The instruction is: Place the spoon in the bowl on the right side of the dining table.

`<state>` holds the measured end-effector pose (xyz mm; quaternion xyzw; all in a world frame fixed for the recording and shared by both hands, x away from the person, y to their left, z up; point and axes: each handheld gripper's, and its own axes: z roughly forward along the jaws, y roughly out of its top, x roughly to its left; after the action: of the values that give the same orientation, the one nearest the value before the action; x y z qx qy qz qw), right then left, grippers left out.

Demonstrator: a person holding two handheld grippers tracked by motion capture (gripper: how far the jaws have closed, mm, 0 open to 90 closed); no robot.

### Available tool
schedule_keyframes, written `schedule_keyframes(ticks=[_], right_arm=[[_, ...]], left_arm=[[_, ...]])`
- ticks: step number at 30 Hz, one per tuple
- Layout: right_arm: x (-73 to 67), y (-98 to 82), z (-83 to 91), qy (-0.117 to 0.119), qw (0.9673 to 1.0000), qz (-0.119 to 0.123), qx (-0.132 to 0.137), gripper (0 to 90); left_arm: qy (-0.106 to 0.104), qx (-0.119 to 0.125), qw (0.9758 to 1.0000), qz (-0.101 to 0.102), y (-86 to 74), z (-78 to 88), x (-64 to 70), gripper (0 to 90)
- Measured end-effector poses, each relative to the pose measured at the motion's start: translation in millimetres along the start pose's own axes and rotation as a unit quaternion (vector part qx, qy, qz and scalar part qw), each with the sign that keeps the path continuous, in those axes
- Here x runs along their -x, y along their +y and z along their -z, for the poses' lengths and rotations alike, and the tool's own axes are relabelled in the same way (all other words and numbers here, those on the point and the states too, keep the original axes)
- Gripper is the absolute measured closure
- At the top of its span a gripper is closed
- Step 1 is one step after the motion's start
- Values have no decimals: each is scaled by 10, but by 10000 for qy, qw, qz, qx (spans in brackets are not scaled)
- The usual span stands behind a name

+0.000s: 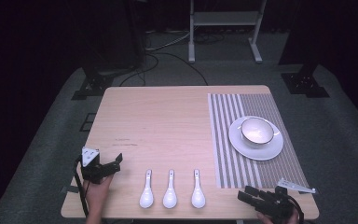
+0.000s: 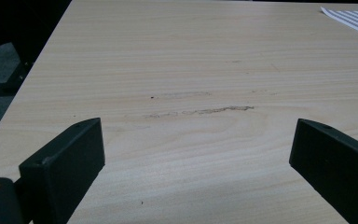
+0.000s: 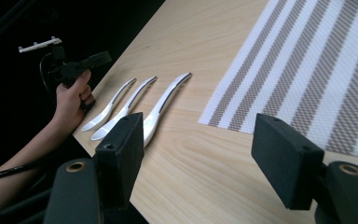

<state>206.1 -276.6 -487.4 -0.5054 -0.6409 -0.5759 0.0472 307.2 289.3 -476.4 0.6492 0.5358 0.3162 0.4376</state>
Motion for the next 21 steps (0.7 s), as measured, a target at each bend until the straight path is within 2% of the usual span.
schedule_keyframes(ticks=[1, 10, 15, 21], right_arm=[[-35, 41, -28, 13, 10000, 74, -50, 334], [-148, 156, -127, 108, 9995, 212, -204, 334], [-230, 240, -220, 129, 9986, 371, -362, 334], [-302, 306, -308, 186, 9978, 440, -463, 333]], left_arm=[[-1, 9, 10000, 11, -1, 0, -1, 20], [1, 8, 10000, 4, -1, 1, 0, 20], [6, -19, 10000, -9, 1, 1, 2, 20], [8, 1, 10000, 7, 0, 0, 0, 20]])
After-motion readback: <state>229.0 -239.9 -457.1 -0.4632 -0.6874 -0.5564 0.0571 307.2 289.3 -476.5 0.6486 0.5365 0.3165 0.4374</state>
